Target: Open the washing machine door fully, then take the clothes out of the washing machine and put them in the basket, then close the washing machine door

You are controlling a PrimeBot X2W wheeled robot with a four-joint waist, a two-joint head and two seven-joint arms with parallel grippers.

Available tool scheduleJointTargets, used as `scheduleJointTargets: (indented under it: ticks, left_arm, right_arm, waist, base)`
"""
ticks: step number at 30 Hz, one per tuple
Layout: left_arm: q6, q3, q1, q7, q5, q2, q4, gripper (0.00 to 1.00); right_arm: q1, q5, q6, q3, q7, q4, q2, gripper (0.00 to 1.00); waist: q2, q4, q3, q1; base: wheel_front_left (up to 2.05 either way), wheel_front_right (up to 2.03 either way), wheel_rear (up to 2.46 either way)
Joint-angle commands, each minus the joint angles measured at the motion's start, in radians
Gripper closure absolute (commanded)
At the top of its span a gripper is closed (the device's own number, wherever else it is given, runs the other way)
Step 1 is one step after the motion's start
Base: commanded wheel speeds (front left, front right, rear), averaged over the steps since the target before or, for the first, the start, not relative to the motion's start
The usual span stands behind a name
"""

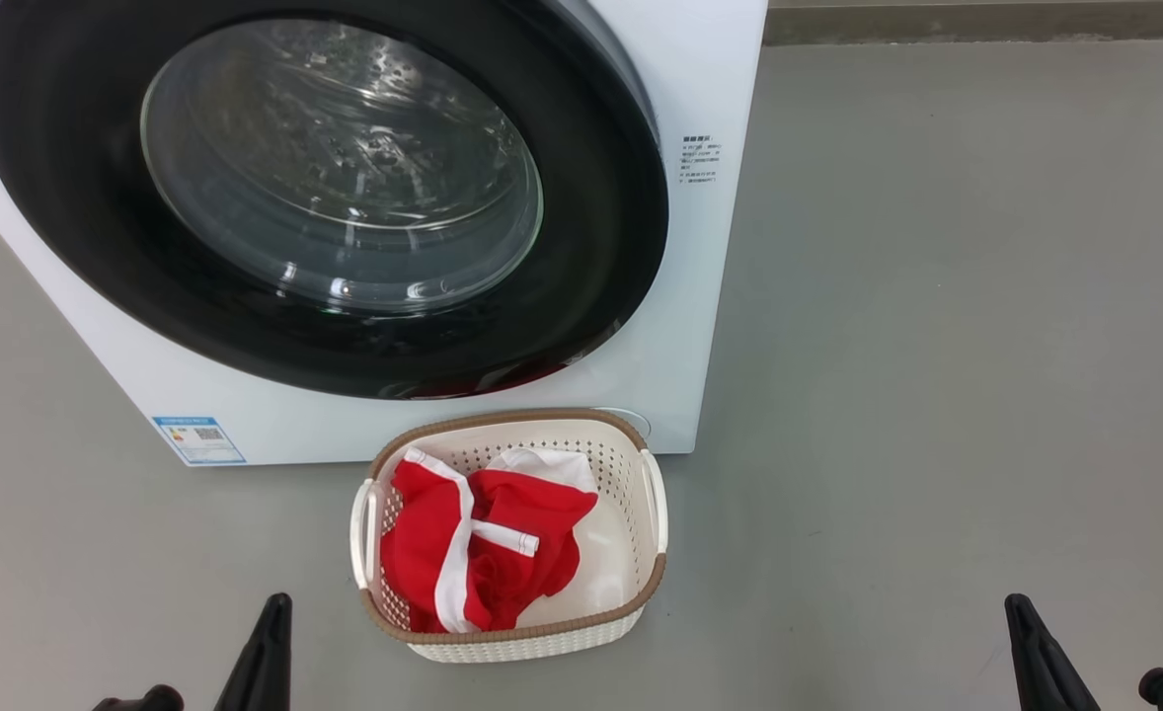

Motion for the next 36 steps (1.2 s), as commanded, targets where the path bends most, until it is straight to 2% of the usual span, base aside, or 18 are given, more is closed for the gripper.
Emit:
scheduleJointTargets:
  ticks: [1, 36]
  left_arm:
    - [-0.001, 0.008, -0.01, 0.004, -0.026, 0.012, -0.02, 1.0]
    - [-0.003, 0.039, -0.055, 0.102, -0.385, 0.0, -0.006, 1.0]
  right_arm:
    - [-0.021, 0.025, 0.0, 0.0, 0.006, -0.02, -0.013, 1.0]
    - [-0.111, 0.366, 0.0, -0.001, 0.104, 0.004, -0.011, 1.0]
  waist:
    - [0.0, 0.0, 0.0, 0.0003]
    - [0.0, -0.013, -0.009, -0.0004]
  base:
    - [0.0, 0.0, 0.0]
    - [0.0, 0.0, 0.0]
